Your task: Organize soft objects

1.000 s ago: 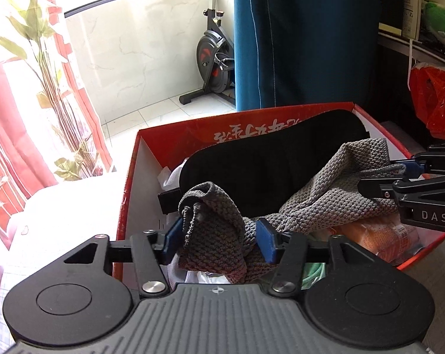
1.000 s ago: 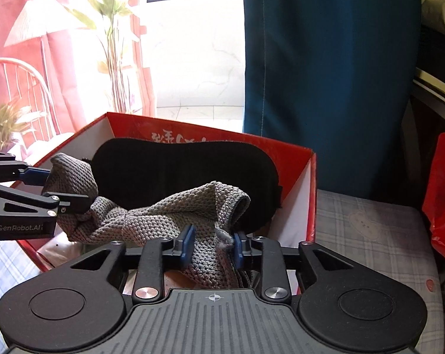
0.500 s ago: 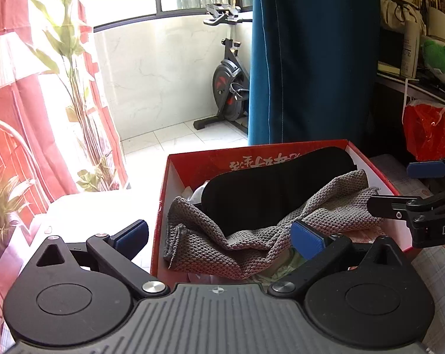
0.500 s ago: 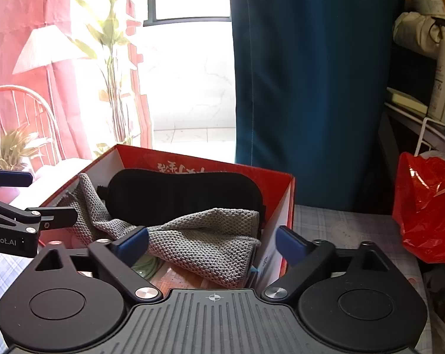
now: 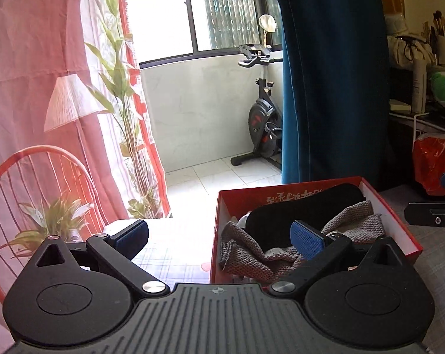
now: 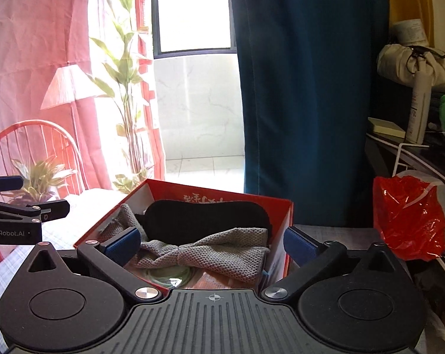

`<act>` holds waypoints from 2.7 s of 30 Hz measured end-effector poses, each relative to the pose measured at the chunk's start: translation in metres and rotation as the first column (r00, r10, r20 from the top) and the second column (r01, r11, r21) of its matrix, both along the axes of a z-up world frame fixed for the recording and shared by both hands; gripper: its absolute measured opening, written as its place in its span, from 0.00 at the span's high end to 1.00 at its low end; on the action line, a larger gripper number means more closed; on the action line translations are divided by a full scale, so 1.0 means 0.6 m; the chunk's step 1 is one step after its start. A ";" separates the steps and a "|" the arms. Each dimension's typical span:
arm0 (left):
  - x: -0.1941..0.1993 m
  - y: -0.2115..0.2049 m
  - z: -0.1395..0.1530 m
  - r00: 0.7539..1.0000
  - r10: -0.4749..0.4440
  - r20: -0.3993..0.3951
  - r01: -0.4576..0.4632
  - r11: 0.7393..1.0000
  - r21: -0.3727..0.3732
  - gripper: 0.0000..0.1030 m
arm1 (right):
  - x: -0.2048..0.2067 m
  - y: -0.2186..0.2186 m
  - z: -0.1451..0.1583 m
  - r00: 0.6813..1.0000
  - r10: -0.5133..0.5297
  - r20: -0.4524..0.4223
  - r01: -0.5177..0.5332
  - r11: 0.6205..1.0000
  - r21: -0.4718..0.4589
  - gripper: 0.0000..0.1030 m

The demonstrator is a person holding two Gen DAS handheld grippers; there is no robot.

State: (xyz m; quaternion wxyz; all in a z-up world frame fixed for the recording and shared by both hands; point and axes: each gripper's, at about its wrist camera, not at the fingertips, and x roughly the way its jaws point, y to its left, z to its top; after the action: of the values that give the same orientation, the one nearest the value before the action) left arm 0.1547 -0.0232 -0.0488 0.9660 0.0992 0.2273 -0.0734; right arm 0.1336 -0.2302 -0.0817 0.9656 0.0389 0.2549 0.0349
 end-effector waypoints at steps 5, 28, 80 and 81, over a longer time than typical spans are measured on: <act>-0.056 0.011 0.026 1.000 0.026 0.013 -0.026 1.000 0.000 0.00 | -0.066 0.009 0.044 0.998 -0.004 0.065 0.002 1.000 0.018 0.00; -0.206 0.020 0.089 0.988 0.108 0.115 -0.106 0.994 -0.021 0.00 | -0.227 0.013 0.104 0.979 -0.099 0.176 0.088 0.994 0.070 0.00; -0.198 0.036 0.076 0.991 0.126 0.053 -0.123 0.990 -0.071 0.00 | -0.212 0.010 0.083 0.985 -0.125 0.116 0.118 0.991 0.060 0.00; -0.198 0.036 0.076 0.991 0.126 0.052 -0.123 0.990 -0.071 0.00 | -0.212 0.011 0.083 0.985 -0.124 0.116 0.118 0.991 0.061 0.00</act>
State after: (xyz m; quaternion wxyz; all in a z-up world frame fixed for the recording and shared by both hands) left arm 0.0359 -0.0014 -0.0031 0.9775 0.0540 0.2029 -0.0178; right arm 0.0062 -0.2238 -0.0322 0.9780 0.0780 0.1928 -0.0147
